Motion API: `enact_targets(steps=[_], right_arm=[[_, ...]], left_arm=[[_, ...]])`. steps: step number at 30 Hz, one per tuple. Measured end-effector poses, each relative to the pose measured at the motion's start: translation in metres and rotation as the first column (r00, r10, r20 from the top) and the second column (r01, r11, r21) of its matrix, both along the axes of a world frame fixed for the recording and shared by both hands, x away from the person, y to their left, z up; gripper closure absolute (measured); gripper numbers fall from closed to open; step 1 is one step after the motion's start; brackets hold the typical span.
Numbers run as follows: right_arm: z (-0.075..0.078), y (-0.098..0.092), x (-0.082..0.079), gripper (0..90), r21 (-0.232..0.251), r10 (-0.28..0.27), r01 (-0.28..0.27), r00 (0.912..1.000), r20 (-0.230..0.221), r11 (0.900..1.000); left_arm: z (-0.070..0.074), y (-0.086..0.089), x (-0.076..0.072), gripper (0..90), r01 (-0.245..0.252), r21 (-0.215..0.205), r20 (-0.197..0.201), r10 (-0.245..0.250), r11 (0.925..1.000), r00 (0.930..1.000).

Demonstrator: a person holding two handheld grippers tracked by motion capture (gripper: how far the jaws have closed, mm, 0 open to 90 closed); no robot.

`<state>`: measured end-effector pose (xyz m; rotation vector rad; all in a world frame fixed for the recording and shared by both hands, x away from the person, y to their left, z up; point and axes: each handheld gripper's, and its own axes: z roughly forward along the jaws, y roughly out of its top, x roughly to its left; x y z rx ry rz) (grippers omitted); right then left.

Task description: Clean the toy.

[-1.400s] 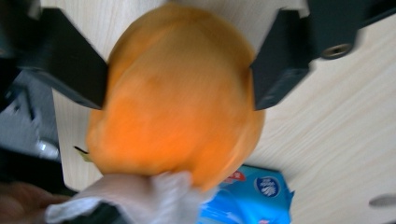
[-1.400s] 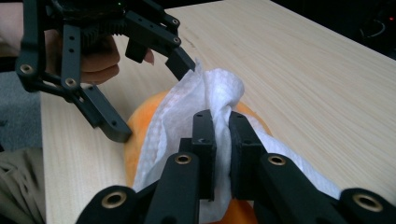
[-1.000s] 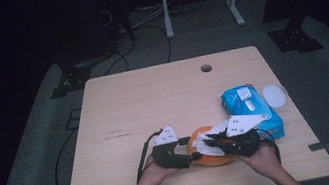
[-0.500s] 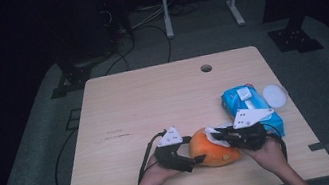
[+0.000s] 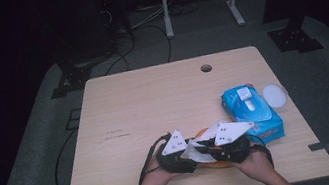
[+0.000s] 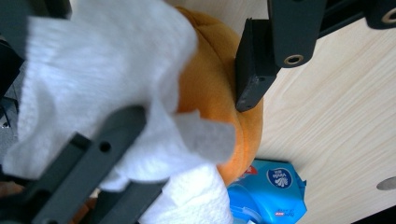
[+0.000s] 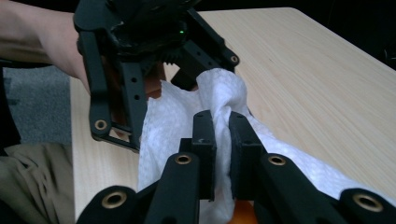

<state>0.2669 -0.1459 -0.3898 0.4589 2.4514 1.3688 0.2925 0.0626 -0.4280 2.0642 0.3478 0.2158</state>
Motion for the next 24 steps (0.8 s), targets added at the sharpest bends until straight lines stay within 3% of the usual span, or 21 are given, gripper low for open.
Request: enact_targets(steps=[4, 8, 10, 13, 17, 22, 24], right_arm=[[0.004, -0.017, 0.008, 81.9, 0.016, -0.053, 0.053, 0.9986, 0.0, 0.998], [0.0, -0.043, 0.018, 81.9, 0.032, -0.12, 0.121, 0.9922, -0.033, 0.992], [-0.003, -0.049, 0.02, 81.9, 0.044, -0.127, 0.13, 0.9906, -0.051, 0.991], [-0.004, -0.045, 0.018, 81.8, 0.033, -0.126, 0.127, 0.9911, -0.044, 0.991], [-0.006, -0.034, 0.015, 81.9, 0.023, -0.106, 0.107, 0.9937, -0.037, 0.994], [-0.006, -0.017, 0.007, 81.8, 0.035, -0.041, 0.043, 0.9983, -0.041, 0.998], [-0.007, -0.005, 0.003, 81.8, -0.01, -0.019, 0.019, 0.9998, -0.011, 1.0]], left_arm=[[-0.003, 0.003, 0.003, 37.8, -0.004, -0.006, -0.015, 0.004, 1.0, 0.9999], [-0.007, 0.005, 0.006, 35.6, -0.01, -0.014, -0.039, 0.01, 0.9999, 0.9992], [-0.006, 0.004, 0.008, 30.9, -0.01, -0.022, -0.052, 0.009, 0.9997, 0.9986], [-0.009, 0.001, 0.009, 18.4, -0.002, -0.024, -0.094, 0.0, 0.9997, 0.9955], [-0.011, 0.002, 0.01, 16.5, -0.012, -0.022, -0.115, 0.009, 0.9997, 0.9933], [-0.01, 0.004, 0.009, 30.7, -0.019, -0.01, -0.08, 0.018, 0.9998, 0.9966], [-0.01, 0.007, 0.009, 33.3, -0.015, -0.007, -0.071, 0.015, 0.9999, 0.9974]])
